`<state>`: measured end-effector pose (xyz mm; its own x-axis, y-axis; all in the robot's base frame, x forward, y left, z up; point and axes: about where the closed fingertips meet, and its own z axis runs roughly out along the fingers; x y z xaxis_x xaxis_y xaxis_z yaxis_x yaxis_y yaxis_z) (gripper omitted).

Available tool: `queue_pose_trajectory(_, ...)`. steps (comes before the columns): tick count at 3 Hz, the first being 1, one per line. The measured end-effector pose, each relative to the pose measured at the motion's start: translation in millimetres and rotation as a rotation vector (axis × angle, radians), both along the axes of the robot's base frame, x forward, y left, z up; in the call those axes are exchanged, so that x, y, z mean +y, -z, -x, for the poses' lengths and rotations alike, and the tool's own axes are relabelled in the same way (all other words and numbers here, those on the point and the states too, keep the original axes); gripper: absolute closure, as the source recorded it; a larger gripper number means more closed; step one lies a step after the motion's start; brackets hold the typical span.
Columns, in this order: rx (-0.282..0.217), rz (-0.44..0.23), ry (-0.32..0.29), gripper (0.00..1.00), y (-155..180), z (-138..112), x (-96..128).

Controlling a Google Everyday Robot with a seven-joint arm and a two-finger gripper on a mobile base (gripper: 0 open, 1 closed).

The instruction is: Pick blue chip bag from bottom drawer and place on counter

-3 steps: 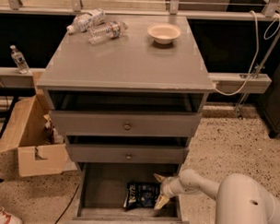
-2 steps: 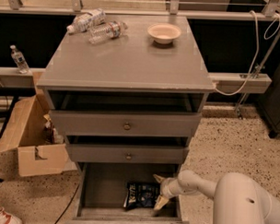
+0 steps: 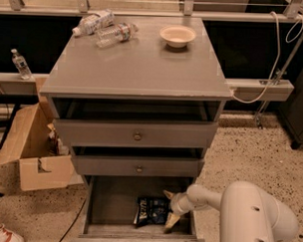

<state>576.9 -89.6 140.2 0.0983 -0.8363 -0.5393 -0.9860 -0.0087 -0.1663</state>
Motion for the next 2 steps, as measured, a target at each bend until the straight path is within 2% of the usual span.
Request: queue_pose_trajectory(2,0.030,0.025,-0.020,0.50,15.5,3.1,5.3)
